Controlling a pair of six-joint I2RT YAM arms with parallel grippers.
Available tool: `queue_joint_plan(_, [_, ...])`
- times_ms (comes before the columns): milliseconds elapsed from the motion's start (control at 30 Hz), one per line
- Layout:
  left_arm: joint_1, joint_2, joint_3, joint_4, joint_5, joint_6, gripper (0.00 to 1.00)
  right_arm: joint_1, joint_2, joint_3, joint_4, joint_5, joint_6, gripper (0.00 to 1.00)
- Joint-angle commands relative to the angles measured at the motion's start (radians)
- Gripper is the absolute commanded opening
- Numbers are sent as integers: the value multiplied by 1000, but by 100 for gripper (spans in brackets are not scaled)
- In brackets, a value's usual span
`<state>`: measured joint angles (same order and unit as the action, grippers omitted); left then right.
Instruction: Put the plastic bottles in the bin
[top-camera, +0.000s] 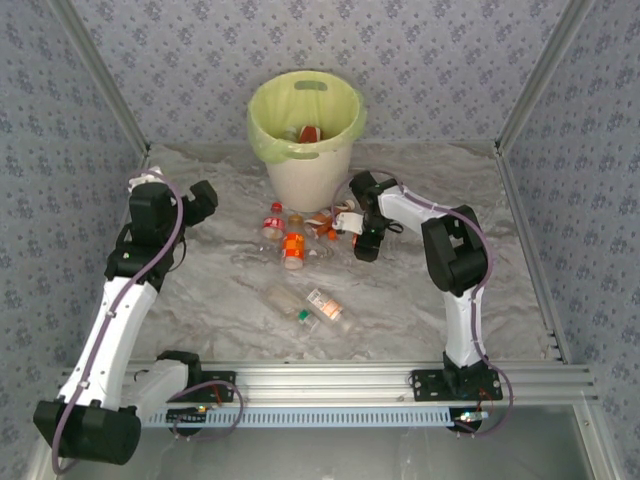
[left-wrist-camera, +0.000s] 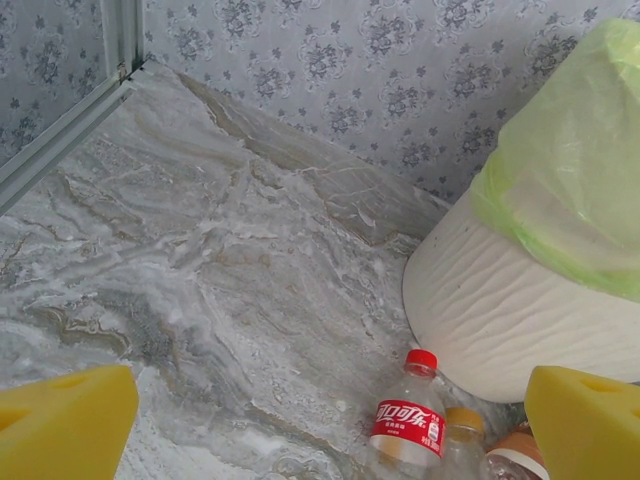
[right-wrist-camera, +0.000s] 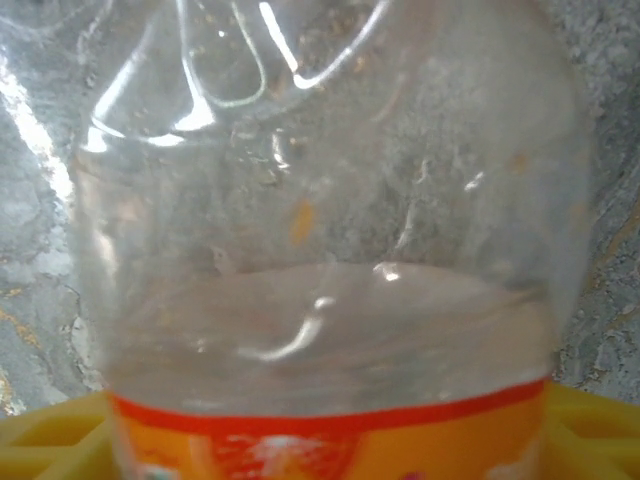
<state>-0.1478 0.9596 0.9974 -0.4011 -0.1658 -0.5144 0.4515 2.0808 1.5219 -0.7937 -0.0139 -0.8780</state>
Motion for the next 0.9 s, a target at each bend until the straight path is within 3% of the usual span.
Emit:
queue_joint_plan(0, [8, 12, -5, -3, -3, -10, 99, 3, -33, -37, -15, 8, -10, 69])
queue_joint_plan(100, [10, 20, -5, -2, 0, -10, 99, 7, -55, -59, -5, 7, 2, 69])
queue_joint_plan(300, [16, 24, -11, -5, -2, -9, 99, -9, -133, -111, 42, 13, 98, 59])
queue_joint_plan(867, [37, 86, -24, 28, 31, -53, 100, -2, -495, -277, 106, -36, 246, 61])
